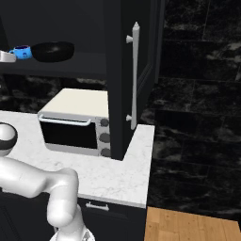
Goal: Gather all objects into one cabinet and sort the glasses and bowls to opposite sides.
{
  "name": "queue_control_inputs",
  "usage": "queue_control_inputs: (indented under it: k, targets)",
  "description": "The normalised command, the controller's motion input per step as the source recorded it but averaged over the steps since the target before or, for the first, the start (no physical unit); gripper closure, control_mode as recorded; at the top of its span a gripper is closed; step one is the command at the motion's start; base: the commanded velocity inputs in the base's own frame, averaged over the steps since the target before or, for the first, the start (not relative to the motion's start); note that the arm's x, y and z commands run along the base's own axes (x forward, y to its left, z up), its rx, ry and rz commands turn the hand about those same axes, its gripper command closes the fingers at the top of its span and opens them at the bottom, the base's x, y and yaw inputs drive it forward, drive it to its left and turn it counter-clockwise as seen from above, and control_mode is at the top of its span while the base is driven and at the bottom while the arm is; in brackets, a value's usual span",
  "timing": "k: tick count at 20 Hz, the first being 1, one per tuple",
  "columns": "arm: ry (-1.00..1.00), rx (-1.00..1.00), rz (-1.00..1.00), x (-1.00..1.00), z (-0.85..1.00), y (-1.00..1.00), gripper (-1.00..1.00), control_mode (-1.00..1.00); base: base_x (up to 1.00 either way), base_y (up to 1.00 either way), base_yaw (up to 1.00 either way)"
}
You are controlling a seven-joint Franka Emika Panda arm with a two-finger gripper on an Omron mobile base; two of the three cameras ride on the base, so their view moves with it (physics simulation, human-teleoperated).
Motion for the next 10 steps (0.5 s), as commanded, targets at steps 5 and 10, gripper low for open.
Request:
queue_control_inputs:
  k: [5, 10]
  targets:
    - [0.00, 0.00, 0.00, 0.16, -0.03, 0.00, -1.00, -1.00, 0.00, 0.00, 0.00]
    - [0.00, 0.00, 0.00, 0.06, -0.15, 0.00, -1.00, -1.00, 0.00, 0.00, 0.00]
